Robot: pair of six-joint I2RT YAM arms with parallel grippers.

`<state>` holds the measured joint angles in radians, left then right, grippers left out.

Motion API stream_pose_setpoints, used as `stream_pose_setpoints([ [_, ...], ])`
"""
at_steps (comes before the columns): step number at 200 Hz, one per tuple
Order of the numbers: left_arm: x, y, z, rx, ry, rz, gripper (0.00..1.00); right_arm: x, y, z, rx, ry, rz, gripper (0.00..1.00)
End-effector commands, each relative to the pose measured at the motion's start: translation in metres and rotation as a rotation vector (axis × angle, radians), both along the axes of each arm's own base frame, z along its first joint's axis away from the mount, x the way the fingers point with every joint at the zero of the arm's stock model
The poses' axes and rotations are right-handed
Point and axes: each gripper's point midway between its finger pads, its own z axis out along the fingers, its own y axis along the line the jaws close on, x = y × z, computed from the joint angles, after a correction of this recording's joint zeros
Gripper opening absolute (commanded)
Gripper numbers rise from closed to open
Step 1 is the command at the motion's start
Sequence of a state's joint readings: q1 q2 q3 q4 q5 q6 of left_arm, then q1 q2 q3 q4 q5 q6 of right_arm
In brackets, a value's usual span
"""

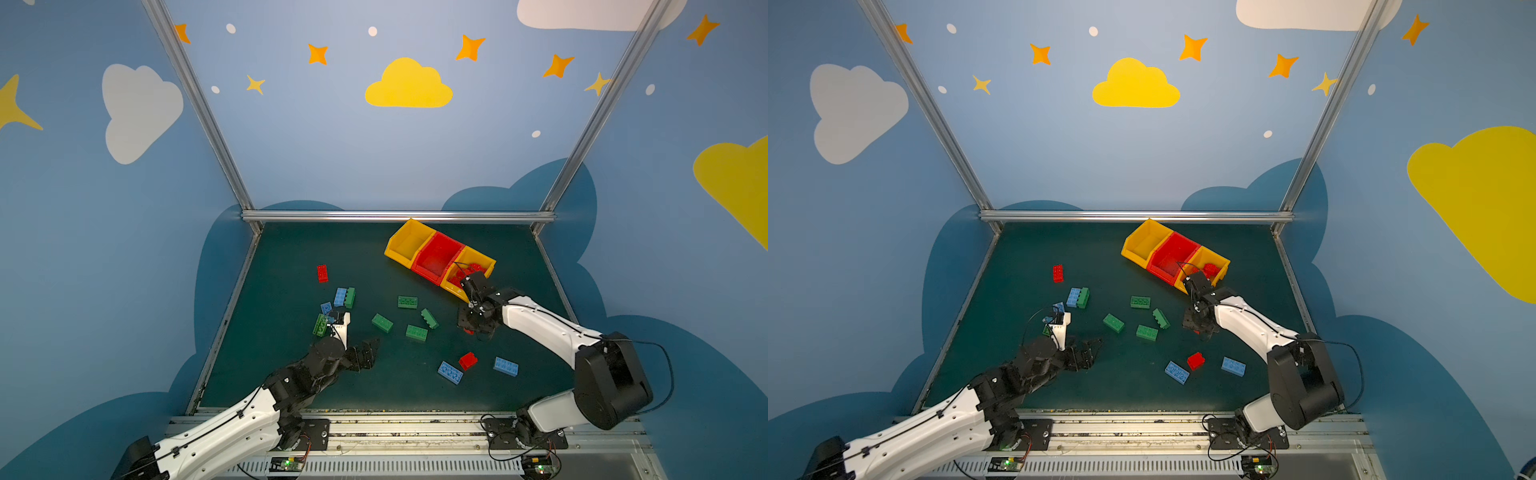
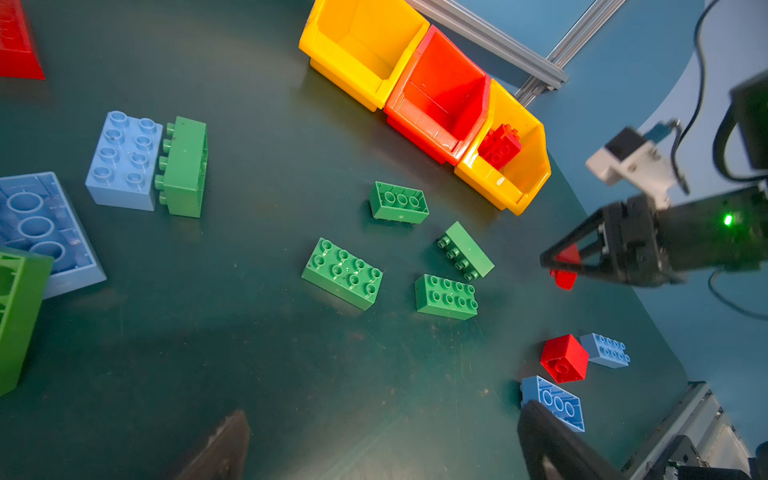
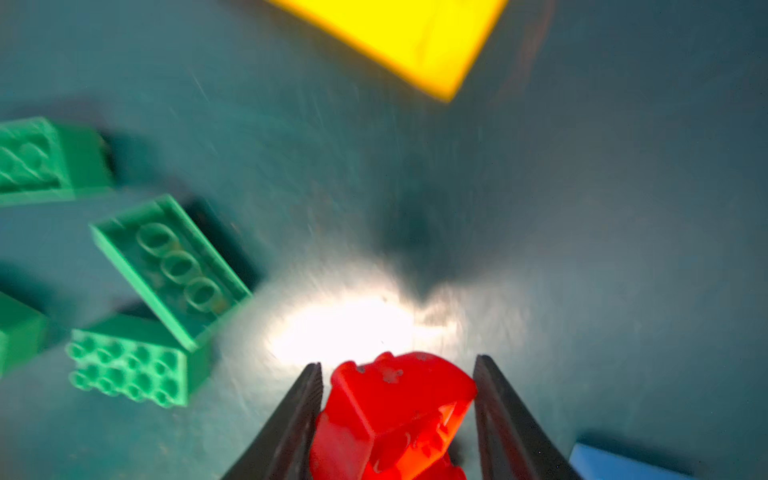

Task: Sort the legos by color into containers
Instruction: 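Carry the red brick with the right gripper and release it into the yellow bin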

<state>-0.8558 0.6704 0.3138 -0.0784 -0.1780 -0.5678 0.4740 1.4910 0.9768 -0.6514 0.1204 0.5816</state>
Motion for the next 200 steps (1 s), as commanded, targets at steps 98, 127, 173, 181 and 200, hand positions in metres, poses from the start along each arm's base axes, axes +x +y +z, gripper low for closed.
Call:
stream_pose_setpoints([
  [98, 0.038, -0.005, 0.024, 0.128, -0.046, 0.069, 1.0, 0.183, -0.025, 0.056, -0.001, -0.151, -0.051, 0.4],
  [127, 0.044, -0.005, 0.019, 0.14, -0.024, 0.083, 1.0, 0.209, -0.023, 0.048, 0.012, -0.146, -0.052, 0.52],
  [173, 0.043, 0.001, 0.015, 0.145, -0.009, 0.085, 1.0, 0.208, -0.019, 0.061, 0.03, -0.171, -0.042, 0.75],
  [181, 0.042, 0.002, 0.016, 0.136, -0.015, 0.085, 1.0, 0.202, -0.018, 0.066, 0.035, -0.176, -0.039, 0.76],
  [200, 0.037, 0.004, 0.018, 0.113, -0.019, 0.08, 1.0, 0.182, -0.013, 0.076, 0.04, -0.178, -0.022, 0.76],
])
